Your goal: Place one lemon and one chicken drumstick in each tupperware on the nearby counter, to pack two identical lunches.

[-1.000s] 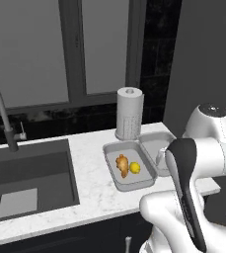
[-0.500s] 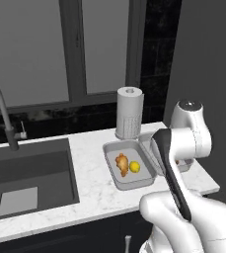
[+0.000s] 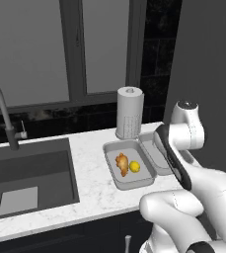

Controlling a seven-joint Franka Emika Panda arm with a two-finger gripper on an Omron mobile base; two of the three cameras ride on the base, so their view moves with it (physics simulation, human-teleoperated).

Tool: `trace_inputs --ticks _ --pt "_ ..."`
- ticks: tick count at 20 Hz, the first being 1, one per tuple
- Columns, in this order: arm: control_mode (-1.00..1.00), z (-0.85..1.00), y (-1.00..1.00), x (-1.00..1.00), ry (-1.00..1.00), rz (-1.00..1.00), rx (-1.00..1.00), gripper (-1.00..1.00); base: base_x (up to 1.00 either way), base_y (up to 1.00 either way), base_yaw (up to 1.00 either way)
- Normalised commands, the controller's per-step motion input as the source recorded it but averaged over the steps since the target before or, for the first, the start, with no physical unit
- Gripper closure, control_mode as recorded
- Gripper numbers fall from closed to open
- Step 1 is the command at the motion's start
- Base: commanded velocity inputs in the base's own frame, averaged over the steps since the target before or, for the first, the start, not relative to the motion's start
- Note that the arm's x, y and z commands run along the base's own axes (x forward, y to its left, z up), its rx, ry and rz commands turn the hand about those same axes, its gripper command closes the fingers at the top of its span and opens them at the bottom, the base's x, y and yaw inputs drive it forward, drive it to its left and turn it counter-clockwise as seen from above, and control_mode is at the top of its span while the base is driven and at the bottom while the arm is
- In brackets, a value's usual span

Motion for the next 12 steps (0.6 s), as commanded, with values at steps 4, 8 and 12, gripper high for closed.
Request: trace_inputs --ticks 4,8,12 --pt "-1.00 -0.49 0.00 0.74 0.05 0.14 0.00 1.00 0.00 0.00 0.00" --pt "-1.00 -0.52 -0.02 0.57 0.04 0.07 0.00 1.00 0.00 0.00 0.00" --pt "-1.00 -0.46 -0.12 0.50 0.07 0.00 0.00 1.00 0.00 0.00 0.00"
